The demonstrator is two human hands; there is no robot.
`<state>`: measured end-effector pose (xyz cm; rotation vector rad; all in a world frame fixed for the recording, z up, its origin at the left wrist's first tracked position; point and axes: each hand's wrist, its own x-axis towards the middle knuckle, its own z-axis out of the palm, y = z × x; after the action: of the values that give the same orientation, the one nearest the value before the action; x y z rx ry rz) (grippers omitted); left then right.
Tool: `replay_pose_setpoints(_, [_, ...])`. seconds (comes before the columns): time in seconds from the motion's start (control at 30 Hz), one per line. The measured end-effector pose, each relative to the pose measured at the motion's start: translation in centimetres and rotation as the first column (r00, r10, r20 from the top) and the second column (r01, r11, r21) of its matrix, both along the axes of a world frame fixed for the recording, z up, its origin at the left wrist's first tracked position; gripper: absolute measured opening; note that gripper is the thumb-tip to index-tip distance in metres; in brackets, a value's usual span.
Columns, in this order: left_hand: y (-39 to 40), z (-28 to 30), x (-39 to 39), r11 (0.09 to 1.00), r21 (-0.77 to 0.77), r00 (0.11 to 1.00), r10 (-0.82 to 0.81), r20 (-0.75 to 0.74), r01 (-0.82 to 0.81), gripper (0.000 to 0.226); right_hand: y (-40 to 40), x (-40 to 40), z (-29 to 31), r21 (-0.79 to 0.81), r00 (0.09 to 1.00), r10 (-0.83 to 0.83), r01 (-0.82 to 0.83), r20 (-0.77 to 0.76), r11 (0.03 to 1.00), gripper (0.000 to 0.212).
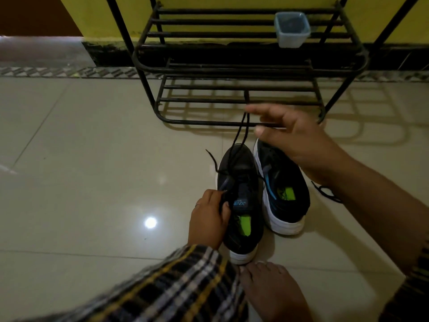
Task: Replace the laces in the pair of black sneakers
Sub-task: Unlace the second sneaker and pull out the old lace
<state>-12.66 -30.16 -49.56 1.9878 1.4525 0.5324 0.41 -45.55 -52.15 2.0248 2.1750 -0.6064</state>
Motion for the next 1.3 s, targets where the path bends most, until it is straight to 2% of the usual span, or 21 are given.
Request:
replay_pose_setpoints(0.03, [0.0, 0.0, 0.0, 1.0, 0.001, 1.0, 0.0, -0.002, 0.0, 0.018, 0.8, 1.1, 0.1, -0.013, 0.998, -0.065, 0.065, -0.023, 0.998, 0.011])
replay_pose_setpoints(0.07, [0.1, 0.1, 0.0, 1.0, 0.001, 1.0, 0.001, -0.003, -0.001, 0.018, 0.6, 1.3, 0.1, 0.046, 0.997, -0.075, 0.075, -0.002, 0.996, 0.01])
replay_pose_setpoints(0.13, [0.1, 0.0, 0.1, 1.0, 0.007, 1.0, 0.001, -0.005, -0.001, 0.018, 2.1, 1.7, 1.5, -0.068, 0.993, -0.024, 0.016, -0.111, 0.998, 0.01])
replay_pose_setpoints(0.2, [0.1, 0.0, 0.1, 1.0, 0.013, 1.0, 0.0, -0.001, 0.0, 0.018, 7.2, 1.7, 6.5, -0.072, 0.998, -0.006, 0.001, -0.068, 0.997, 0.019])
replay_pose_setpoints(0.23, [0.1, 0.0, 0.1, 1.0, 0.014, 1.0, -0.002, 0.001, 0.002, 0.019, 10.9, 2.3, 7.4, 0.087, 0.998, 0.068, -0.067, -0.017, 0.994, 0.031])
replay_pose_setpoints(0.3, [0.1, -0.1, 0.1, 1.0, 0.011, 1.0, -0.003, -0.003, 0.003, 0.019, 15.6, 4.2, 10.0, 0.131, 0.994, 0.103, -0.108, 0.043, 0.986, 0.051])
replay_pose_setpoints(0.33, [0.1, -0.1, 0.1, 1.0, 0.011, 1.0, -0.002, -0.006, 0.002, 0.019, 16.3, 3.9, 10.4, 0.12, 0.988, 0.098, -0.112, 0.12, 0.986, 0.053])
replay_pose_setpoints(0.4, [0.1, -0.1, 0.1, 1.0, 0.014, 1.0, -0.001, -0.006, 0.001, 0.019, 15.5, 2.6, 10.7, 0.157, 0.98, 0.103, -0.131, 0.173, 0.979, 0.055])
replay_pose_setpoints(0.47, [0.1, -0.1, 0.0, 1.0, 0.015, 1.0, -0.002, -0.005, 0.002, 0.019, 14.7, 2.5, 10.2, 0.15, 0.985, 0.123, -0.141, 0.121, 0.979, 0.053])
replay_pose_setpoints(0.57, [0.0, 0.2, 0.0, 1.0, 0.01, 1.0, 0.001, -0.009, -0.001, 0.029, 15.9, 3.3, 11.8, 0.111, 0.985, -0.038, 0.057, -0.166, 0.992, 0.047])
replay_pose_setpoints(0.6, [0.0, 0.2, 0.0, 1.0, 0.003, 1.0, 0.007, -0.008, -0.007, 0.033, 16.1, 3.5, 12.3, 0.104, 0.954, -0.088, 0.122, -0.286, 0.987, 0.045])
replay_pose_setpoints(0.67, [0.0, 0.1, -0.1, 1.0, -0.005, 1.0, 0.013, -0.005, -0.013, 0.035, 16.2, 3.5, 13.7, 0.027, 0.837, -0.189, 0.236, -0.514, 0.971, 0.039])
replay_pose_setpoints(0.77, [0.1, 0.0, -0.1, 1.0, -0.008, 1.0, 0.008, -0.017, -0.008, 0.036, 16.4, 3.8, 16.6, -0.06, 0.634, -0.252, 0.308, -0.731, 0.949, 0.033])
replay_pose_setpoints(0.97, [0.1, 0.0, 0.0, 1.0, -0.028, 1.0, 0.005, -0.015, -0.005, 0.037, 16.2, 3.8, 20.7, -0.007, 0.379, -0.128, 0.304, -0.917, 0.953, 0.028])
replay_pose_setpoints(1.17, [0.0, 0.2, 0.0, 1.0, -0.031, 1.0, -0.002, -0.017, 0.001, 0.038, 16.6, 4.1, 21.1, -0.036, 0.147, -0.085, 0.31, -0.985, 0.95, 0.037])
replay_pose_setpoints(1.2, [0.0, 0.2, 0.0, 1.0, -0.031, 1.0, -0.004, -0.02, 0.003, 0.039, 16.6, 4.1, 20.7, -0.043, 0.165, -0.096, 0.301, -0.982, 0.953, 0.036])
replay_pose_setpoints(1.23, [0.1, 0.2, 0.1, 1.0, -0.03, 1.0, -0.006, -0.023, 0.006, 0.039, 16.7, 4.2, 20.1, -0.037, 0.237, -0.111, 0.295, -0.965, 0.955, 0.035])
replay_pose_setpoints(1.3, [0.1, 0.1, 0.1, 1.0, -0.03, 1.0, -0.008, -0.026, 0.007, 0.04, 17.0, 4.5, 18.4, 0.04, 0.525, -0.128, 0.297, -0.841, 0.954, 0.036])
